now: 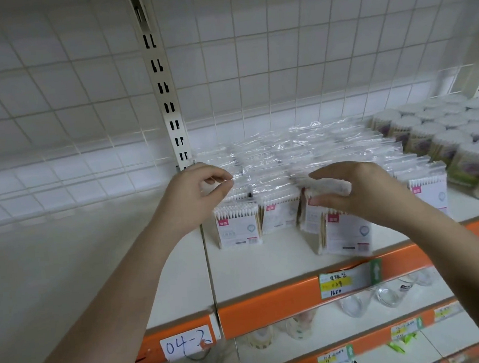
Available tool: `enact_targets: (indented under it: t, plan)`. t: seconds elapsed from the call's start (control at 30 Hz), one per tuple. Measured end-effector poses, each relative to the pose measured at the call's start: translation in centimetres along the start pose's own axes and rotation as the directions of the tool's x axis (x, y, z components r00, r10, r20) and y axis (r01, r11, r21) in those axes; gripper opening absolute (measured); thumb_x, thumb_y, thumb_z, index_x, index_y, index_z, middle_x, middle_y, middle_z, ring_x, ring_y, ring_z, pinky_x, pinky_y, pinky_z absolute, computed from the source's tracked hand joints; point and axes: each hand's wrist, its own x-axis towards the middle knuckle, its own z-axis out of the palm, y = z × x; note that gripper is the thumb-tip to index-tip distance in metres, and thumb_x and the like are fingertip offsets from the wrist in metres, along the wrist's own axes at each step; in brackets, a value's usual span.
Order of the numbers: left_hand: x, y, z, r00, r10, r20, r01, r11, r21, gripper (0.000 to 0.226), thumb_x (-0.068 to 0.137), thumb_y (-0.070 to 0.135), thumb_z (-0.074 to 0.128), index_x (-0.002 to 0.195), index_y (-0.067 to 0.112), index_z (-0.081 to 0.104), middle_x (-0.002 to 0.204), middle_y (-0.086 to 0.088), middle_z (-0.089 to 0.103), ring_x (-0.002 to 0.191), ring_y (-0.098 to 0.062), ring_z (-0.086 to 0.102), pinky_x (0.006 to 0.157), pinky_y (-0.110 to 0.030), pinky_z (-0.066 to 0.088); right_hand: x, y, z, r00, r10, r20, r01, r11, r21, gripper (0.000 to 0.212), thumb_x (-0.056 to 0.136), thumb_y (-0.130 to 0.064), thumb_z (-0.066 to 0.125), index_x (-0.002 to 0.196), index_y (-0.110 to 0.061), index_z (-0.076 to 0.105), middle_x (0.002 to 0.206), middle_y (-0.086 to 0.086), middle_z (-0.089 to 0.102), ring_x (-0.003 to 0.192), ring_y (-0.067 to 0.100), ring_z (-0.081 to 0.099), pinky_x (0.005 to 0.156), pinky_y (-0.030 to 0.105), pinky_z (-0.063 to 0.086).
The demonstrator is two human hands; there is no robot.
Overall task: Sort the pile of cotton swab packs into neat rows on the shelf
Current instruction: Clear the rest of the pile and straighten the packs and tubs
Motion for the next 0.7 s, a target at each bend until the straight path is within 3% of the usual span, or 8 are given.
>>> enact_targets:
  t: [0.13, 0.23, 0.33, 0.53, 0.63, 0.7]
  plan:
    - [2.4, 1.0, 1.3, 0.993, 0.019, 0.120, -0.029, 0.996, 0.080, 0.009, 0.088, 0.023, 0.062, 0.089, 0.030, 0.067, 0.093, 0.017, 0.063, 0.091, 0.001, 0.055, 0.074, -0.007, 0.035, -1.3, 1.4, -1.2, 0.992, 0.083, 0.099, -0.080, 0.996, -0.030, 0.062, 0.067, -0.042, 0.078, 0.125, -0.030, 0.059, 0.127, -0.011, 0.058, 0.114, 0.012, 0.054, 0.085, 0.019, 0.036]
    - [3.9, 2.2, 2.8, 0.979, 0.040, 0.202, -0.065, 0.991, 0.119, 0.012, 0.090, 0.023, 0.060, 0.097, 0.025, 0.069, 0.101, 0.012, 0.063, 0.096, -0.003, 0.055, 0.080, -0.016, 0.037, -2.1, 1.9, -1.8, 0.983, 0.101, 0.152, -0.096, 0.995, -0.041, 0.072, 0.065, -0.039, 0.080, 0.131, -0.031, 0.052, 0.133, -0.013, 0.052, 0.108, 0.008, 0.052, 0.086, 0.018, 0.035]
    - [5.2, 3.7, 4.3, 0.966, 0.067, 0.251, -0.107, 0.983, 0.150, 0.015, 0.091, 0.023, 0.058, 0.102, 0.020, 0.069, 0.105, 0.009, 0.063, 0.099, -0.004, 0.054, 0.085, -0.015, 0.036, -2.5, 2.5, -1.7, 0.981, 0.075, 0.177, -0.067, 0.997, -0.048, 0.080, 0.062, -0.042, 0.081, 0.134, -0.034, 0.048, 0.134, -0.014, 0.050, 0.109, 0.005, 0.051, 0.088, 0.017, 0.035]
    - [7.3, 5.4, 7.1, 0.940, -0.023, 0.341, -0.087, 0.949, 0.303, 0.022, 0.094, 0.025, 0.053, 0.110, 0.021, 0.067, 0.122, 0.005, 0.059, 0.113, -0.012, 0.052, 0.091, -0.022, 0.037, -2.1, 3.5, -1.7, 0.962, -0.109, 0.251, 0.148, 0.979, -0.140, 0.089, 0.063, -0.052, 0.079, 0.140, -0.034, 0.039, 0.145, -0.014, 0.037, 0.129, 0.005, 0.038, 0.101, 0.017, 0.029]
    - [8.1, 5.7, 7.9, 0.945, -0.112, 0.306, 0.002, 0.941, 0.337, 0.023, 0.094, 0.024, 0.052, 0.112, 0.022, 0.066, 0.126, 0.005, 0.058, 0.114, -0.014, 0.052, 0.092, -0.024, 0.038, -0.7, 3.7, -1.7, 0.924, -0.162, 0.348, 0.262, 0.928, -0.265, 0.100, 0.064, -0.061, 0.073, 0.146, -0.035, 0.024, 0.154, -0.007, 0.022, 0.141, 0.011, 0.019, 0.111, 0.031, 0.022]
    - [8.5, 6.0, 8.3, 0.951, -0.153, 0.269, 0.048, 0.931, 0.362, 0.023, 0.095, 0.023, 0.051, 0.113, 0.021, 0.065, 0.127, 0.005, 0.058, 0.116, -0.015, 0.052, 0.091, -0.022, 0.036, 0.5, 3.9, -1.6, 0.893, -0.200, 0.403, 0.340, 0.886, -0.314, 0.105, 0.062, -0.065, 0.071, 0.147, -0.034, 0.017, 0.154, -0.006, 0.022, 0.142, 0.014, 0.017, 0.108, 0.040, 0.023]
